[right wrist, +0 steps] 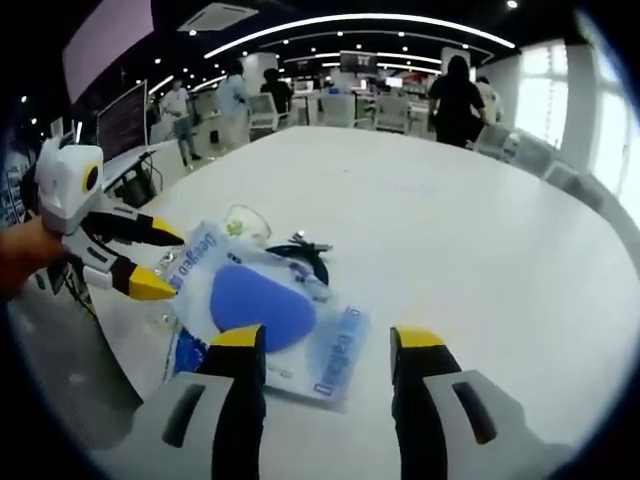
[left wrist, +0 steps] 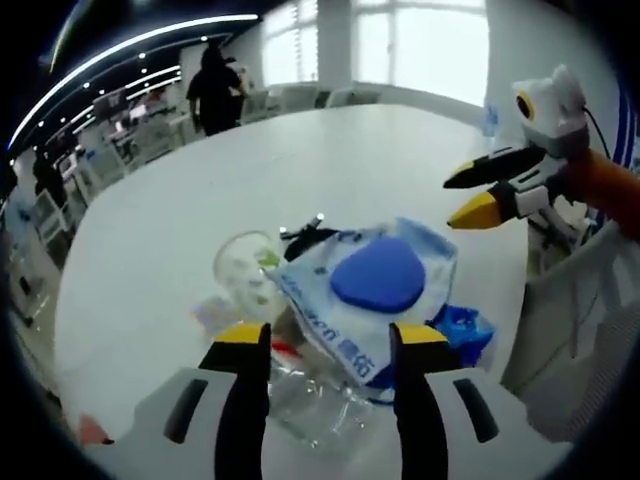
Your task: Arrange the tabletop items into an orderly group along one side of the table until the central work area is clear of visible clutter.
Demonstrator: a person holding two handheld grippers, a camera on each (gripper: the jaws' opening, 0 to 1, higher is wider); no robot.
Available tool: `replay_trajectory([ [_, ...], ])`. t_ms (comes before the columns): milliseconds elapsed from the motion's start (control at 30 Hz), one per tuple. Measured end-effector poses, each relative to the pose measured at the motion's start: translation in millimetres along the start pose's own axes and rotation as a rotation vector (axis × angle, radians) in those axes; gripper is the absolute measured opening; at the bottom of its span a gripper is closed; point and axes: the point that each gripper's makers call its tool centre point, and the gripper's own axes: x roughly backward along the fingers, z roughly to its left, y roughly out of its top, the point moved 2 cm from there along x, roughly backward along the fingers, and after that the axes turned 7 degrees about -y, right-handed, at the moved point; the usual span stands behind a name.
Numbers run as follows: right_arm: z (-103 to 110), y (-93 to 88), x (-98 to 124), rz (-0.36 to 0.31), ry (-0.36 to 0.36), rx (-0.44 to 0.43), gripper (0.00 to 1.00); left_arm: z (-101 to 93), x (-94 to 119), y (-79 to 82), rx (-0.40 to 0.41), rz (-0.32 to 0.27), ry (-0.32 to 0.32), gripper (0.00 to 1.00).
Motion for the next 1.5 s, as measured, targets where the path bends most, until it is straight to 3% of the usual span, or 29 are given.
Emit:
replay_trajectory([
  [467,-1,-2.5,-7,0.021,0.011,0.013,0.46,0.2,-4,-1.9,0.003,0.017,-0.008,0.36],
  [600,0,-1.5,-9,0.011,0.026,0.018,0.38,0.7,-5,-1.0,0.000,0.013,-0.009,0.34],
  [667,-1,-1.4,-10,0.012,0.026,0.016,0.38,0.1,-6,-0.8,-0.001,0.014,-0.012,0.33],
  [967,-7,-8.3,-18,0.043,0.025,-0.008,0.38,0.2,-9,0.2,-0.006,0.017,-0.012,0.32],
  [1133,-10,-21.0,-25,0.121,0.032,-0.044,0.36,-0.2,-11,-0.1,-0.008,0.017,-0.013,0.32],
  [1233,-9,-19.6,-27,0.104,0.037,-0.039,0.36,-0.1,-11,0.0,-0.009,0.017,-0.013,0.32],
  [1500,-12,-23.8,-36,0.131,0.053,-0.090,0.35,0.6,-13,-2.0,-0.009,0.028,-0.011,0.30],
])
